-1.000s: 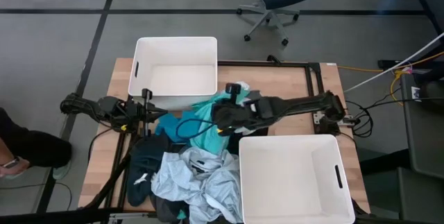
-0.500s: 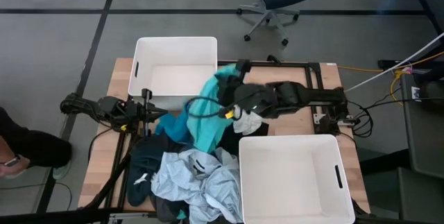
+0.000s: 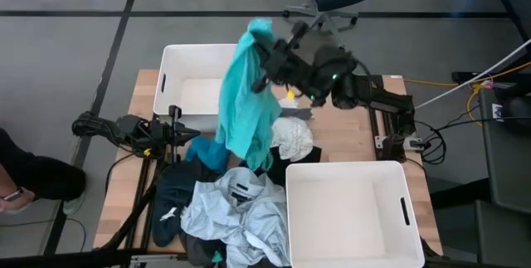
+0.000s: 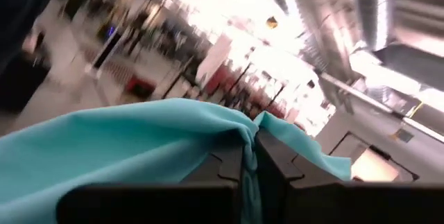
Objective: Sort clothes
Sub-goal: Put the light blue shorts into the top white laundry bin
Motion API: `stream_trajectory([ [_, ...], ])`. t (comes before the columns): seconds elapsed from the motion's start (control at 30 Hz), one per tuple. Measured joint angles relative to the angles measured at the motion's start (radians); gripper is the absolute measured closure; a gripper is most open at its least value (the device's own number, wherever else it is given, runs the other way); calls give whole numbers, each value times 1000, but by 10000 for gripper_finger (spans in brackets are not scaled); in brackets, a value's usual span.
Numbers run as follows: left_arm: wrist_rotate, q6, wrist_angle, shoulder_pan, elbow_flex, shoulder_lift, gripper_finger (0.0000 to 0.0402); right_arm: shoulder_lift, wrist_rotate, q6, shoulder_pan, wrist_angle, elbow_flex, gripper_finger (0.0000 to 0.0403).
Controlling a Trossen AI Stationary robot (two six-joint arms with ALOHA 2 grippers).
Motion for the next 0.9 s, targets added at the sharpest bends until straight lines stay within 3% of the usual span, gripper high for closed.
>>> stream_trajectory([
  [0.27,0,2,2,0,0,0,396,19,-310,2,-132,316,0,380],
  [0.53,0,25,27,0,0,0,396,82,-500,71,-238,625,0,380],
  [0.7,0,47,26,0,0,0,396,121,-523,183,-277,593,0,379],
  [0.9,0,48,25,0,0,0,396,184,-523,208,-283,393,0,379],
])
